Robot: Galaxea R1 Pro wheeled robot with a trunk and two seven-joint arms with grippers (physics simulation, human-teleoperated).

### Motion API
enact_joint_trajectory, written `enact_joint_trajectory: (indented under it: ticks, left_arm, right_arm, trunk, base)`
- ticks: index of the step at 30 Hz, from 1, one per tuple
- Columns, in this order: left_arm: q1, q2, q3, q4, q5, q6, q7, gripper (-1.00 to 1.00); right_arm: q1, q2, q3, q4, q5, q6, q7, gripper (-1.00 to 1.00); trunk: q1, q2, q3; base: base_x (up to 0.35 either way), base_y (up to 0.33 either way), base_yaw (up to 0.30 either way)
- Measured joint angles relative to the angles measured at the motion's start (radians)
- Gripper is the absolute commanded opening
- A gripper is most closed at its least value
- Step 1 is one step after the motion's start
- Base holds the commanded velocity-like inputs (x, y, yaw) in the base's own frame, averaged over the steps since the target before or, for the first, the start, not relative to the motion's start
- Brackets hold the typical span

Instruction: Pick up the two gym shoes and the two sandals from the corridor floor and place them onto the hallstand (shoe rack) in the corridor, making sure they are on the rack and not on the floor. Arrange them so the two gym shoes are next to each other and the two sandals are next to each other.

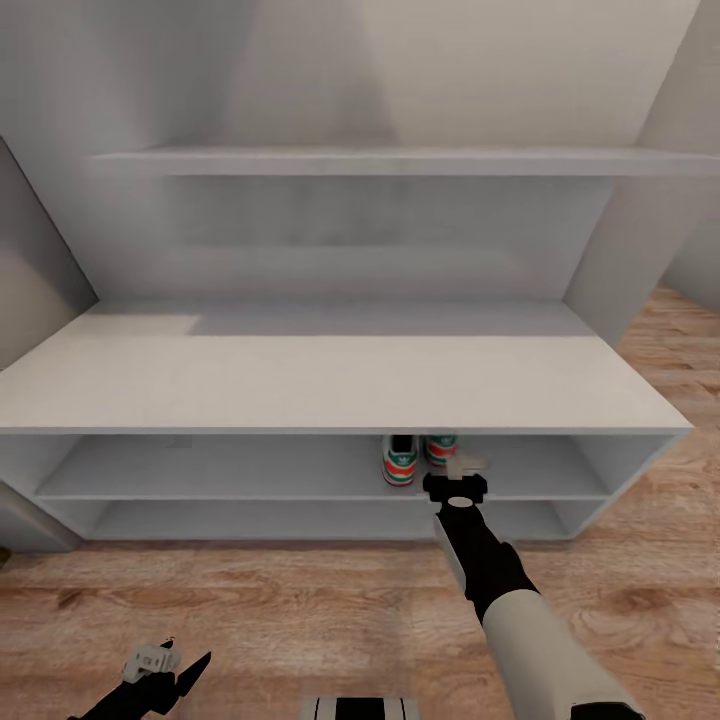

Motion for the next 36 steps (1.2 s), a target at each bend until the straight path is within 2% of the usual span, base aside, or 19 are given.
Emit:
enact_joint_trajectory:
  ticks: [20,30,33,35,36]
  left_arm:
    - [0.000,0.000,0.000,0.000,-0.002,0.000,0.000,1.00]
    - [0.000,0.001,0.001,0.001,-0.003,0.000,0.001,1.00]
    - [0.000,0.001,0.002,0.002,-0.003,0.000,0.002,1.00]
    - [0.000,0.001,0.002,0.009,-0.002,0.000,0.017,1.00]
    - [0.000,0.001,0.002,0.011,-0.002,0.000,0.023,1.00]
  right_arm:
    - [0.000,0.000,0.000,0.007,0.000,-0.001,0.001,1.00]
    - [0.008,0.000,0.000,0.041,0.001,-0.021,0.003,1.00]
    - [0.023,0.000,0.000,0.095,0.002,-0.078,0.004,1.00]
    - [0.041,-0.014,0.000,0.210,0.003,-0.209,0.006,1.00]
    - [0.043,-0.020,0.000,0.240,0.005,-0.239,0.007,1.00]
  trunk:
    - [0.000,0.000,0.000]
    - [-0.001,0.000,0.000]
    - [-0.001,0.000,0.000]
    - [0.000,0.000,0.000]
    - [-0.001,0.000,0.000]
  base:
    - [-0.326,0.000,0.000]
    - [-0.082,0.000,0.000]
    - [-0.006,0.000,0.000]
    - [-0.002,0.000,0.000]
    - [0.000,0.000,0.000]
